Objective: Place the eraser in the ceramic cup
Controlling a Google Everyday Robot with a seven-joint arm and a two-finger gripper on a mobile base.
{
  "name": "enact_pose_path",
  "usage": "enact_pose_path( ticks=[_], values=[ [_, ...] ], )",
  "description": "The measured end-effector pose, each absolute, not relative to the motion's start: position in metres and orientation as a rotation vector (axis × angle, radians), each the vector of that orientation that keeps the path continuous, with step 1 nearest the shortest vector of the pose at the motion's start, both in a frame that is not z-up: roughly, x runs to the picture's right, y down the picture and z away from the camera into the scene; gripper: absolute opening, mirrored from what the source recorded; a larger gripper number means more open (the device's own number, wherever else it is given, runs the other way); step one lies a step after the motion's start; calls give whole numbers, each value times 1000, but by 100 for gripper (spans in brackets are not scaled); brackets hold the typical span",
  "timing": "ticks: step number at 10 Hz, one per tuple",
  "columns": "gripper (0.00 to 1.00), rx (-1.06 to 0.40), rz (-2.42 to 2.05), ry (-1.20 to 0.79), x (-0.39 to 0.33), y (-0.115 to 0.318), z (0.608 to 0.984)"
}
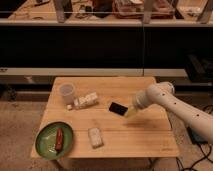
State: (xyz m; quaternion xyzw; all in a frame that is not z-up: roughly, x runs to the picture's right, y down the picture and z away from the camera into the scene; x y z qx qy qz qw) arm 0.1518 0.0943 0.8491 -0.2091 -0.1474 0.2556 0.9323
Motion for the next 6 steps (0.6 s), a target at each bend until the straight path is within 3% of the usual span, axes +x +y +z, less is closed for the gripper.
enact_pose_path(
  ticks=[6],
  values=[
    [80, -489, 577, -358, 140, 118, 891]
  ],
)
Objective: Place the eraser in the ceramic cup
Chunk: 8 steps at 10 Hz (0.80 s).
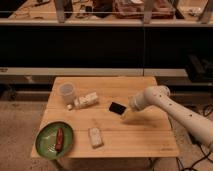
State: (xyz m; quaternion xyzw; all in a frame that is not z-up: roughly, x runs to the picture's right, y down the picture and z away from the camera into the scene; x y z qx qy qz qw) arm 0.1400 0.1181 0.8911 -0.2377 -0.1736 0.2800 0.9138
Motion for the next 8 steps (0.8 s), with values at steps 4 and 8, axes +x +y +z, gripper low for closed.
enact_pose_path(
  ticks=[4, 8],
  values=[
    [78, -486, 583, -349, 151, 131, 918],
    [40, -490, 628, -388, 149, 133, 922]
  ],
)
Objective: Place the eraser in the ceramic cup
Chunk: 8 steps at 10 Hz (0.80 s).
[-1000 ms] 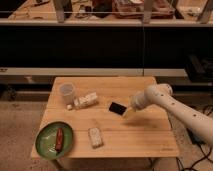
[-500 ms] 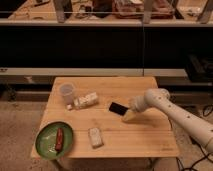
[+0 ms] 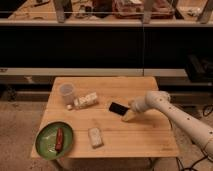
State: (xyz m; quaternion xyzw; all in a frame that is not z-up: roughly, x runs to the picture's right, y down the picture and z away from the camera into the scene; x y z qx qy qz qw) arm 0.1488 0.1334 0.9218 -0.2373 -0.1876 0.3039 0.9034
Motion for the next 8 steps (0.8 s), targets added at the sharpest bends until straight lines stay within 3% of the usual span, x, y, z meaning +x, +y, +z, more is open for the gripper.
enact_pose_path(
  ticks=[4, 8],
  values=[
    [2, -531, 736, -510, 125, 123, 916],
    [0, -530, 715, -617, 89, 92, 905]
  ],
)
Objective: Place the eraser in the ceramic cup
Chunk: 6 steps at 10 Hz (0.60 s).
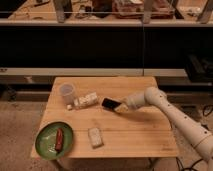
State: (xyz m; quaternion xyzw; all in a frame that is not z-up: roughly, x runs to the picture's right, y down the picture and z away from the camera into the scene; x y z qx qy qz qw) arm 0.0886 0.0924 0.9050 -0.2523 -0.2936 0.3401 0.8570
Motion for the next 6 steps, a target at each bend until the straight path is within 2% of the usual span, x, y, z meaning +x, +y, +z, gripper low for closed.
enact_pose_path(
  ticks=[6],
  values=[
    [0, -494, 527, -728, -1, 10, 867]
  ],
)
